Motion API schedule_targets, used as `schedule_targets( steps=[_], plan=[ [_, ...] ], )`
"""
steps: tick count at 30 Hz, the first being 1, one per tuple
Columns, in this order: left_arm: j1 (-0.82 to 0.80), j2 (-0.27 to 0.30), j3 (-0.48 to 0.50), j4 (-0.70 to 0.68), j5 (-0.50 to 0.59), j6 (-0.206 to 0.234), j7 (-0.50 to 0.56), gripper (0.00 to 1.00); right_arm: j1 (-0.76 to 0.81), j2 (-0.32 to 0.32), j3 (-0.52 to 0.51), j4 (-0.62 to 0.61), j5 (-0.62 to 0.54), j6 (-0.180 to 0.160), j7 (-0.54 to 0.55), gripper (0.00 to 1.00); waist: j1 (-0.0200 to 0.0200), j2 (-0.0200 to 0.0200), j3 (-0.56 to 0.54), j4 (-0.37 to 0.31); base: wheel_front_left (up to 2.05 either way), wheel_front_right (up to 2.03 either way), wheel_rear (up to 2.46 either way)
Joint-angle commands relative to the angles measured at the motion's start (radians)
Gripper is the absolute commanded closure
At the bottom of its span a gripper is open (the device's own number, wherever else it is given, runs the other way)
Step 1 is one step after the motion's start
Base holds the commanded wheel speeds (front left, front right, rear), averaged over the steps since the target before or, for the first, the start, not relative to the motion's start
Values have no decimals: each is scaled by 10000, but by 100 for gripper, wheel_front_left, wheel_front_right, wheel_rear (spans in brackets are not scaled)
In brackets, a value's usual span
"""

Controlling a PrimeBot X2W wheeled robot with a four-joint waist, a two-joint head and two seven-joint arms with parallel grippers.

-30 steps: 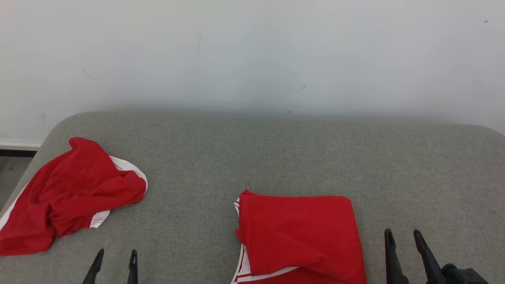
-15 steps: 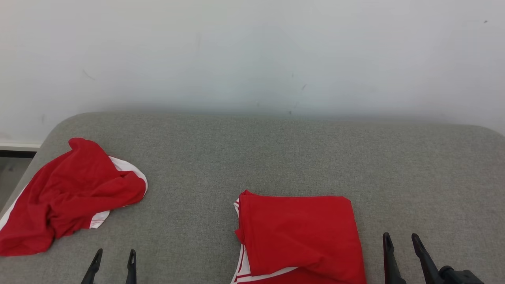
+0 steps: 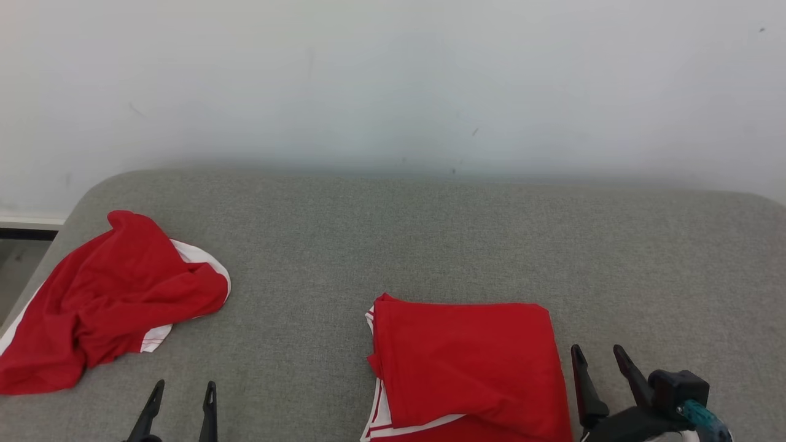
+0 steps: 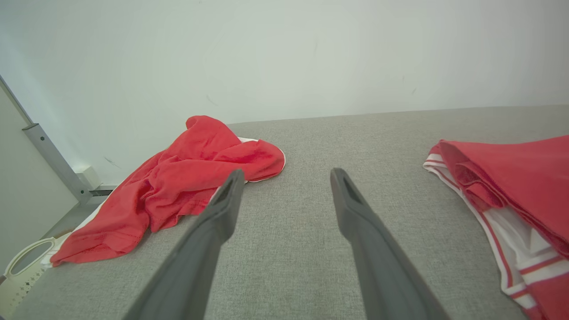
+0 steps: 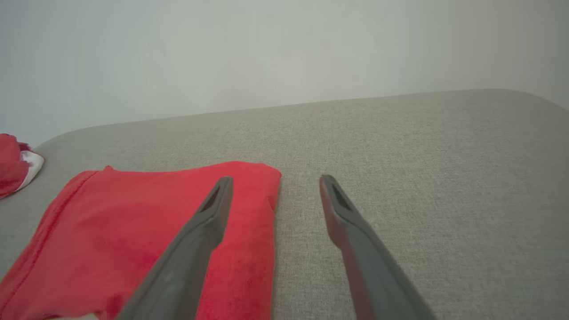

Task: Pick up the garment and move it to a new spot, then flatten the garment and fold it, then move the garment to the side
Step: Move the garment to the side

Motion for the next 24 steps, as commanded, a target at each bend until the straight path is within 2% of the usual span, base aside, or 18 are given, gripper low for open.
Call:
schedule_targets(
  steps=[1, 13, 16, 22, 23, 24],
  plan=[
    [-70, -7, -16, 13, -34, -54, -17, 0, -398, -95, 78, 446, 57, -25, 86, 0, 0, 0, 16, 50, 0, 0, 0],
    [-221, -109, -300, -53, -16, 4, 4, 0, -2788, -368, 789, 4867, 769, -25, 458, 0, 0, 0, 141, 629, 0, 0, 0],
    [-225, -103, -331, -66, -50, 46, 22, 0, -3103, -310, 1009, 5742, 1054, -25, 496, 0, 0, 0, 182, 681, 0, 0, 0],
    [-282, -74, -386, -44, -95, 66, 43, 0, -3468, -64, 1416, 6660, 1941, -25, 816, 0, 0, 0, 246, 687, 0, 0, 0],
    [-296, -72, -398, -31, -104, 72, 43, 0, -3500, -24, 1559, 6769, 2087, -25, 906, 51, 0, 0, 249, 673, 0, 0, 0],
    [-296, -63, -406, -22, -110, 78, 43, 0, -3538, 6, 1688, 6818, 2221, -24, 896, 78, 0, 0, 252, 659, 0, 0, 0]
  ],
)
